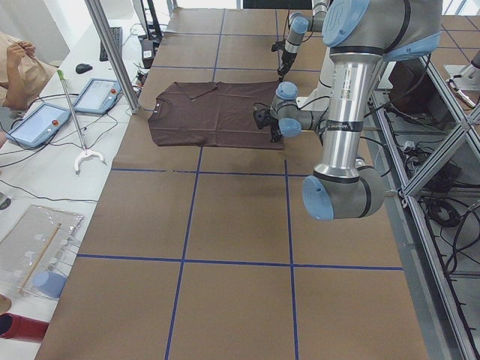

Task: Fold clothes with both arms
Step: 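Move both grippers down to the shirt hem nearest the robot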

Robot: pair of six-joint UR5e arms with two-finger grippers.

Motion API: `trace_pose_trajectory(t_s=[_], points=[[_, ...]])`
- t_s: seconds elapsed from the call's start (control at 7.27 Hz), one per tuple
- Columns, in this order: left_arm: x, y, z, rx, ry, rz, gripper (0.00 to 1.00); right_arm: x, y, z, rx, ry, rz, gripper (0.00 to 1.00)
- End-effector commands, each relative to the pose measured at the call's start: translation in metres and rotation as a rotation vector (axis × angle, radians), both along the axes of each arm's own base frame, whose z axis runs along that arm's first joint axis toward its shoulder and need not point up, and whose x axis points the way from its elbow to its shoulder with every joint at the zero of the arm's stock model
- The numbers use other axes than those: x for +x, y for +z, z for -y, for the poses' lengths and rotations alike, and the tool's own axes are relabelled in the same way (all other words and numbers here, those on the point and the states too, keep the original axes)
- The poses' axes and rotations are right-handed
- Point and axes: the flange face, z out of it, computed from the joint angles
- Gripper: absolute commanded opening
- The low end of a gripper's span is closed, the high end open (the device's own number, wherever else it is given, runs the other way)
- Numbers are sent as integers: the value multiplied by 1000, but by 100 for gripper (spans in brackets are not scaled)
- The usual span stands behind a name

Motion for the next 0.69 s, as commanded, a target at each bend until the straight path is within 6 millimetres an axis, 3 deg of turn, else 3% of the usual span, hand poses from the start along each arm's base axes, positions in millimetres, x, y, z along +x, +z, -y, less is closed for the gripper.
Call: trace_pose_trajectory(t_s=[0.0, 0.55], points=[[12, 19, -23, -38, 1, 38, 80, 0, -1, 0, 0, 0, 1, 0], [16, 24, -26, -43, 9, 48, 74, 1, -1, 2, 0, 4, 1, 0]])
